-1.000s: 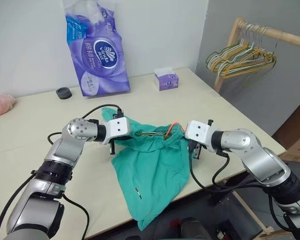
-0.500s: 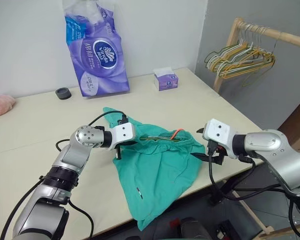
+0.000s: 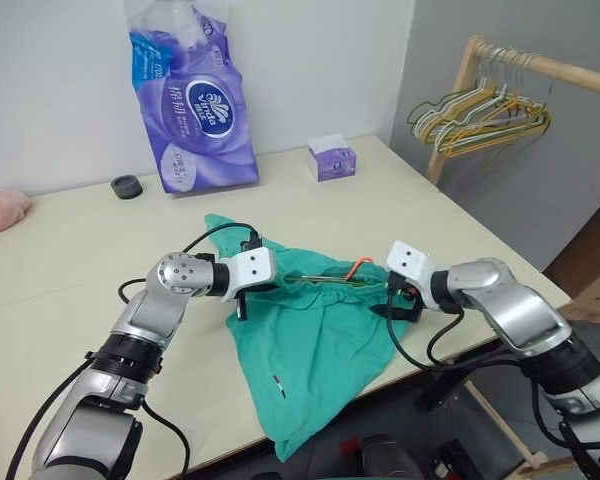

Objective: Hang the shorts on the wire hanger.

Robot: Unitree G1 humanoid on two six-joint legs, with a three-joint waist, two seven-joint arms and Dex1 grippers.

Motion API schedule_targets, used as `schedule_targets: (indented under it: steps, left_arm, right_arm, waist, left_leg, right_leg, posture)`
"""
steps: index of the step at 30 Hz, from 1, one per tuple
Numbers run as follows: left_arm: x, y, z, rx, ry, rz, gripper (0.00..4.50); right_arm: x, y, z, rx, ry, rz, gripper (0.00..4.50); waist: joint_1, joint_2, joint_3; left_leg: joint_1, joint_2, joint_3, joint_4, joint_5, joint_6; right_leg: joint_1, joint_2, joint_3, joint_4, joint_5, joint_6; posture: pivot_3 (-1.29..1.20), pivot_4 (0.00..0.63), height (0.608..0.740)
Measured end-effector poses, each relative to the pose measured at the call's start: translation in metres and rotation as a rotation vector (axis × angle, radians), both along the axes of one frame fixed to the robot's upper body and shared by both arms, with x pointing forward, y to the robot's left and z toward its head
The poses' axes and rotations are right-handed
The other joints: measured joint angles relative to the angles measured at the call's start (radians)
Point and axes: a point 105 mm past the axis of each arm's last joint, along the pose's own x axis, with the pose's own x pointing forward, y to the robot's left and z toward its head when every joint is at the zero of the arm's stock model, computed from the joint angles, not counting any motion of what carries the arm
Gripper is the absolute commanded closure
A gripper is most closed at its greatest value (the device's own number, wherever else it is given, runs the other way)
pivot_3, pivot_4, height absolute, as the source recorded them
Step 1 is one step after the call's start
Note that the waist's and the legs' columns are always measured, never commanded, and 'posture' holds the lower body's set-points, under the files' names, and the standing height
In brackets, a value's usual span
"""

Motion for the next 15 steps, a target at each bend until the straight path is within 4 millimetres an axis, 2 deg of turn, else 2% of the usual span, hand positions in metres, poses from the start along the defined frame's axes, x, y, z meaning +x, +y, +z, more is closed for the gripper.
schedule_targets:
  steps: [3,13,14,15]
  left_arm:
    - [0.000,-0.001,0.001,-0.001,-0.004,-0.003,4.50]
    - [-0.007,-0.001,-0.001,-0.024,0.040,-0.003,4.50]
    - [-0.007,0.000,-0.001,-0.022,0.041,-0.004,4.50]
    - [-0.007,0.002,0.000,-0.023,0.036,0.002,4.50]
  right_arm:
    - [0.004,0.004,-0.011,-0.005,0.030,0.014,0.65]
    - [0.007,0.011,-0.015,-0.025,0.006,0.062,4.09]
    - [0.006,0.012,-0.014,-0.026,0.004,0.069,4.40]
    - [0.004,0.013,-0.014,-0.024,0.006,0.084,4.46]
  waist:
    - [0.000,0.000,0.000]
    - [0.002,0.000,0.000]
    - [0.002,0.000,0.000]
    - [0.002,0.000,0.000]
  left_leg:
    - [0.000,0.000,0.000,0.000,0.000,0.000]
    - [0.000,0.000,0.000,0.000,0.000,0.000]
    - [0.000,0.000,0.000,0.000,0.000,0.000]
    - [0.000,0.000,0.000,0.000,0.000,0.000]
  right_leg:
    - [0.000,0.000,0.000,0.000,0.000,0.000]
    - [0.000,0.000,0.000,0.000,0.000,0.000]
    - [0.000,0.000,0.000,0.000,0.000,0.000]
    - [0.000,0.000,0.000,0.000,0.000,0.000]
  posture:
    - [-0.22,0.000,0.740]
    - [-0.22,0.000,0.740]
    - [-0.22,0.000,0.740]
    - [-0.22,0.000,0.740]
